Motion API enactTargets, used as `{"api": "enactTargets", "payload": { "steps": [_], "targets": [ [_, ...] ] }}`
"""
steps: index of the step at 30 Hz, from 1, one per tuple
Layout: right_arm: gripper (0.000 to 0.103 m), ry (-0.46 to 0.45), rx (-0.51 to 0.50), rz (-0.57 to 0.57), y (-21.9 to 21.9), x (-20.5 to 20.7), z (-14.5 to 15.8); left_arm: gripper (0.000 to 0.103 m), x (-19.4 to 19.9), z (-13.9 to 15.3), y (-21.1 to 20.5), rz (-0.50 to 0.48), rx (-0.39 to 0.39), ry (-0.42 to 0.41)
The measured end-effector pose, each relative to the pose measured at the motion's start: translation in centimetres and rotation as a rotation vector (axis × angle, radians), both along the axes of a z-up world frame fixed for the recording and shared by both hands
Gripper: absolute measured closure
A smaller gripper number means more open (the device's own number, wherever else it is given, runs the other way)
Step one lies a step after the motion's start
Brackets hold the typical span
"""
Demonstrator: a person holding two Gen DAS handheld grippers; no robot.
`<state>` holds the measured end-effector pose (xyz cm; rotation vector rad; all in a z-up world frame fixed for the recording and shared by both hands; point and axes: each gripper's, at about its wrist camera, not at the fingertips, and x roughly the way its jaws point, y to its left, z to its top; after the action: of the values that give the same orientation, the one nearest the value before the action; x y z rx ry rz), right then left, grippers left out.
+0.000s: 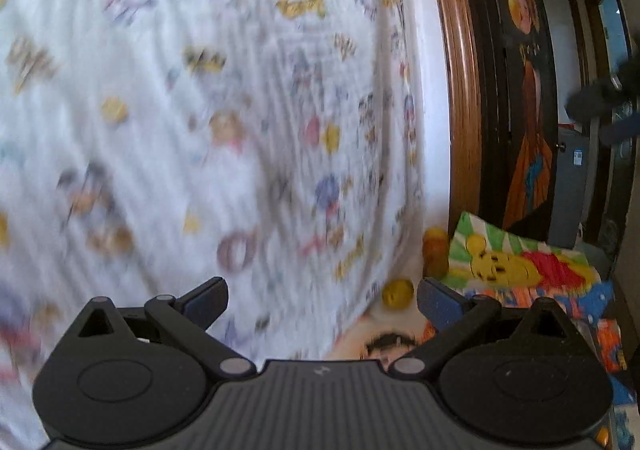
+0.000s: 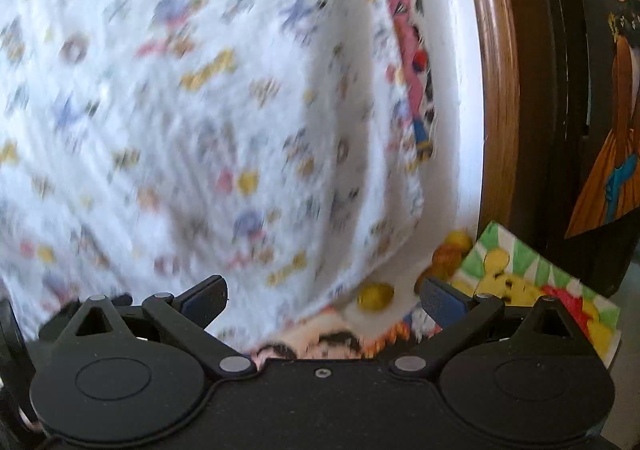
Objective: Organize fruits
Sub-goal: 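Move the left tool to the round green pear while the right tool reaches the brown pear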
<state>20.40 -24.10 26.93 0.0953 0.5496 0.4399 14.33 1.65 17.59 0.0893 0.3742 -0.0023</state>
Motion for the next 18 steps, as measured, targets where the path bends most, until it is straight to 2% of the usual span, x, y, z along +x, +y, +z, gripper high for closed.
{"api": "enactTargets", "payload": {
  "steps": [3, 8, 14, 18],
  "targets": [
    [0.001, 0.021, -0.006, -0.045, -0.8, 3.0, 2.4, 0.0, 2.1, 1.3, -0.7, -0.009, 0.008, -0.001],
    [0.001, 0.092, -0.034, -0.092, -1.8, 7.7, 3.0, 0.0, 5.9, 1.6, -2.2, -0.047, 0.012, -0.009],
    [0.001, 0.142, -0.075, -0.11, -2.5, 13.0, -1.1, 0.0, 8.7, -2.0, -4.0, -0.211, -0.034, -0.082],
    [0.001, 0.207, -0.056, -0.097, -2.9, 17.1, -6.2, 0.0, 11.0, -6.0, -6.2, -0.284, 0.002, -0.048]
  ]
}}
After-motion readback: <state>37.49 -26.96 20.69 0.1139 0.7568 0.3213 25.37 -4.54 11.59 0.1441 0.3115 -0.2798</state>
